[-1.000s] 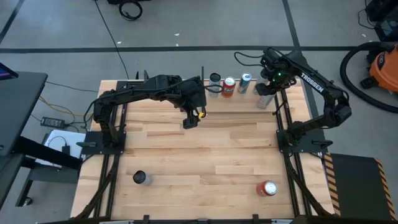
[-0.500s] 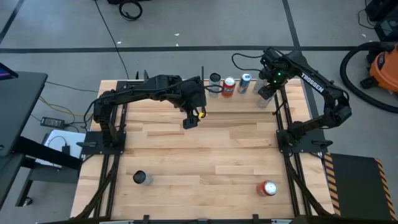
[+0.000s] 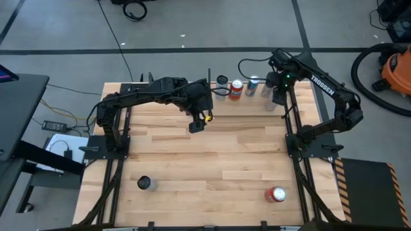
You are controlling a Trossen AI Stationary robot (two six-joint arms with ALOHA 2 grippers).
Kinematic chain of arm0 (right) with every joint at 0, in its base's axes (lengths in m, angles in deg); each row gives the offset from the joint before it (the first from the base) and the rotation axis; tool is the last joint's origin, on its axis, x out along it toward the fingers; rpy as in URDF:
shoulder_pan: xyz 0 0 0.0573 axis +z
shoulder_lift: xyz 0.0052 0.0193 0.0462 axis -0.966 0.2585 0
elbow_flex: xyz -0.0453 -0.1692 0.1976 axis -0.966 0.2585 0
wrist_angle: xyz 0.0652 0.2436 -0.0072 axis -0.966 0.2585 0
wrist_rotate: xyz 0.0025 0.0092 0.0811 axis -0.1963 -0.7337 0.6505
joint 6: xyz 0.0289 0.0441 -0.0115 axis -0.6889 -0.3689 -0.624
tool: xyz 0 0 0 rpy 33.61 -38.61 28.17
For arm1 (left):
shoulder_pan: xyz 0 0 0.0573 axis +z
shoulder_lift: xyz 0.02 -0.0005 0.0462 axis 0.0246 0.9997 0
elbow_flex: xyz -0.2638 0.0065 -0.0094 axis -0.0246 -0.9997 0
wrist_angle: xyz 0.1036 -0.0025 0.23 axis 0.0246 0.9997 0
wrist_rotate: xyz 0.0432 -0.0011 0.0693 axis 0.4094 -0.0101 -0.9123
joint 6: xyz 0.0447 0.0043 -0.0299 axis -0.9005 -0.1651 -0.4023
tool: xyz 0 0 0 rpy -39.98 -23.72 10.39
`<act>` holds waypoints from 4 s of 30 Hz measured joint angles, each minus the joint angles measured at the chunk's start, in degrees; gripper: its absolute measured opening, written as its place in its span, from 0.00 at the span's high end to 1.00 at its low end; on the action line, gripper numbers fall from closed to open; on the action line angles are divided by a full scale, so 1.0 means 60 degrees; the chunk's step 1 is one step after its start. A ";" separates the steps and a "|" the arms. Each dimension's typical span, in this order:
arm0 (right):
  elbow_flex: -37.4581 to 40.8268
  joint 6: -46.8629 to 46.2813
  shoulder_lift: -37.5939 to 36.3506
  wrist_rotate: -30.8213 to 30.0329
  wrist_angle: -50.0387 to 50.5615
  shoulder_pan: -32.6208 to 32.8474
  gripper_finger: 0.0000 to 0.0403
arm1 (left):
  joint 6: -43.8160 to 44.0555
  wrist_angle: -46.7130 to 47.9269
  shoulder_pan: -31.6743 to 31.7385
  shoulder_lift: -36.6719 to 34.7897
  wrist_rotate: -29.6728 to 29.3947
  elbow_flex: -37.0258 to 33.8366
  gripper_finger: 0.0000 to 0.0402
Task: Place canned beverage on shelf
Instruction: Put the white yellow soda can on the shelf aligned with the other white yellow soda can
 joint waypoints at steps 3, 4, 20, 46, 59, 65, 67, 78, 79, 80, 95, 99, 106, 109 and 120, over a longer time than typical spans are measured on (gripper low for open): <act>0.0000 0.0476 0.0000 -0.0038 -0.0005 0.0000 0.32 | 0.0001 -0.0004 0.0000 0.0000 0.0000 0.0000 0.11; 0.0000 0.0604 0.0000 -0.0034 -0.0012 0.0000 0.32 | 0.0005 -0.0004 0.0000 0.0000 0.0000 0.0000 0.11; 0.0007 0.2820 0.0000 -0.0042 -0.0232 -0.0003 0.32 | 0.0016 -0.0004 0.0000 0.0000 0.0000 0.0000 0.11; 0.0007 0.2860 0.0000 0.0432 -0.0248 -0.0073 0.28 | 0.0014 -0.0004 0.0004 0.0000 0.0000 0.0000 0.11; 0.0010 0.2190 0.0000 0.0495 -0.0197 -0.0127 0.28 | 0.0067 -0.0048 0.0001 0.0000 0.0000 0.0000 0.11; 0.0011 0.1950 0.0000 0.0505 -0.0189 -0.0131 0.28 | 0.0076 -0.0082 0.0002 0.0000 0.0000 0.0000 0.11; 0.0011 0.1950 0.0000 0.0505 -0.0189 -0.0131 0.28 | 0.0079 -0.0086 0.0004 0.0000 0.0000 0.0000 0.11; 0.0015 0.2110 0.0007 0.0210 -0.0259 -0.0127 0.24 | 0.0260 -0.0211 0.0002 0.0000 0.0000 0.0000 0.11; 0.0015 0.2096 0.0007 0.0214 -0.0283 -0.0127 0.24 | 0.0261 -0.0209 0.0001 0.0000 0.0000 0.0000 0.11; 0.0015 0.2093 0.0007 0.0211 -0.0316 -0.0127 0.24 | 0.0261 -0.0208 0.0004 0.0000 0.0000 0.0000 0.11; 0.0015 0.2085 0.0007 0.0199 -0.0435 -0.0127 0.24 | 0.0250 -0.0208 0.0004 0.0000 -0.0001 0.0000 0.11; 0.0015 0.2088 0.0007 0.0173 -0.0397 -0.0127 0.24 | 0.0171 -0.0208 0.0001 0.0000 -0.0001 -0.0001 0.11; 0.0015 0.1935 0.0007 0.0177 -0.0466 -0.0127 0.24 | 0.0166 -0.0208 0.0004 0.0000 -0.0001 0.0000 0.11; 0.0015 0.1935 0.0007 0.0177 -0.0474 -0.0127 0.24 | 0.0165 -0.0208 0.0000 0.0000 -0.0003 0.0000 0.11; 0.0015 0.1935 0.0007 0.0177 -0.0610 -0.0127 0.24 | 0.0154 -0.0208 0.0004 0.0000 0.0000 0.0000 0.11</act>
